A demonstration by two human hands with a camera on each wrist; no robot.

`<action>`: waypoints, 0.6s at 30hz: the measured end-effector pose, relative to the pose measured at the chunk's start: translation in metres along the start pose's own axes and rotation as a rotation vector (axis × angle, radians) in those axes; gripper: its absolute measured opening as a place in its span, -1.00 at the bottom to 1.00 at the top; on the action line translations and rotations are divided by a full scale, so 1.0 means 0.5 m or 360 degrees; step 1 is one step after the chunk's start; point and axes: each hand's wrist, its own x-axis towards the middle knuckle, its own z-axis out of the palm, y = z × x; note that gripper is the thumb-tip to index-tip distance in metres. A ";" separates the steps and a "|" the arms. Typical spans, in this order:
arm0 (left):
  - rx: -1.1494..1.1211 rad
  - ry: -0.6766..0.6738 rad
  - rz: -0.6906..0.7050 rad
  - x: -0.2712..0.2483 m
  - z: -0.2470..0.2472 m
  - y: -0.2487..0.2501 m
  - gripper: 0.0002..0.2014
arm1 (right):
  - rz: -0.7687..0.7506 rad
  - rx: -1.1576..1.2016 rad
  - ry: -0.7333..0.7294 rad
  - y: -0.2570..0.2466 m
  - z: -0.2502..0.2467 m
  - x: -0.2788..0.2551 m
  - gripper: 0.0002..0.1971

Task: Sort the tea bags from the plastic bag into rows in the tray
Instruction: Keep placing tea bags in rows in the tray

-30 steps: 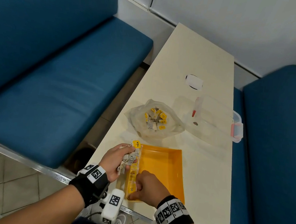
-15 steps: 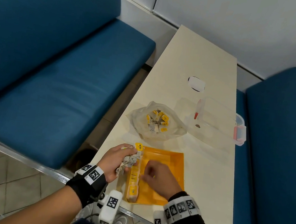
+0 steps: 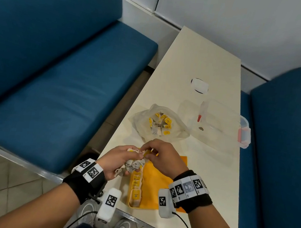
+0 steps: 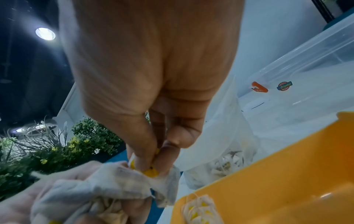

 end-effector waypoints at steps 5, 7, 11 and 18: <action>0.0025 0.0025 0.0020 -0.002 -0.022 0.001 -0.75 | 0.0066 -0.0091 0.0097 0.018 -0.007 -0.003 -0.93; 0.0077 0.0039 0.0032 -0.004 -0.030 0.001 -0.76 | 0.0088 -0.0153 0.0189 0.031 -0.010 -0.007 -0.91; 0.0353 0.0013 0.0050 -0.011 -0.034 -0.005 -0.81 | 0.0176 -0.0104 0.0242 0.056 -0.023 -0.014 -0.88; 0.0854 -0.0144 -0.0098 -0.015 -0.018 -0.031 -0.71 | 0.0346 -0.0280 0.0168 0.080 -0.023 -0.020 -0.86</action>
